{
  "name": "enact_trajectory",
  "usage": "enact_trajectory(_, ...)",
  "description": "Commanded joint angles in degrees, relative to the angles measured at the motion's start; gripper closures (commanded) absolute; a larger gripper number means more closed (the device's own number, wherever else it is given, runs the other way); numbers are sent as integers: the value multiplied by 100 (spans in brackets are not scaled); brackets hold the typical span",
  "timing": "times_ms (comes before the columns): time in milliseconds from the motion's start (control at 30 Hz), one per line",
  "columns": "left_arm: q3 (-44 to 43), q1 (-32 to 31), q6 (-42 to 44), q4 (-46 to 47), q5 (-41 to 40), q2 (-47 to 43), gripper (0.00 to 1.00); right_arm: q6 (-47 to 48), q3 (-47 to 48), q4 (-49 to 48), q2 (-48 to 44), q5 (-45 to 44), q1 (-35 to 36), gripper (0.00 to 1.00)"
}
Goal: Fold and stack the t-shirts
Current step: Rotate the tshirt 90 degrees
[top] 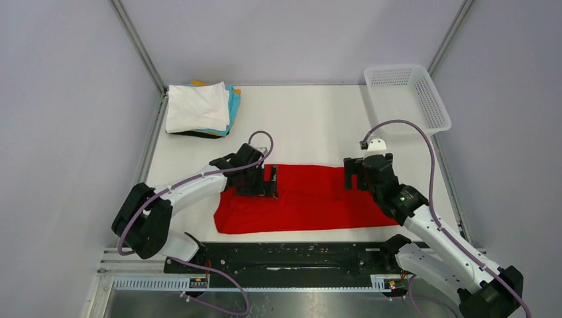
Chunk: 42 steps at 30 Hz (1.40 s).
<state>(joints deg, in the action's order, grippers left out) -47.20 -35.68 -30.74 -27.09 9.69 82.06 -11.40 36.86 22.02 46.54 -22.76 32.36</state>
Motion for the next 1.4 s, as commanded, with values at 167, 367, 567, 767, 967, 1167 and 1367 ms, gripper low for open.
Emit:
enact_trajectory(167,86,-491,139,-86,228,-377,1,-21,-32,-194,-29,149,5,0)
enact_trajectory(367,195,-513,-278,140,-195,-528,1,-303,-63,-257,71,45,5,1)
enact_trajectory(567,659,-202,-1386,1501,121,-629,1,-866,142,-242,972,412,-27,0)
enact_trajectory(767,858,539,-1853,2066,432,130,1,-1246,497,-258,2053,670,-189,0)
enact_trajectory(967,-99,1162,-1821,1650,210,1334,1,-1129,540,-340,2914,1625,-244,1)
enact_trajectory(1167,-2235,1195,-1718,1109,-60,2680,1,-1132,276,-393,3447,1596,-231,0)
enact_trajectory(1367,-5536,1180,-1911,515,699,4878,1,-1150,-10,-416,3424,2732,148,1)
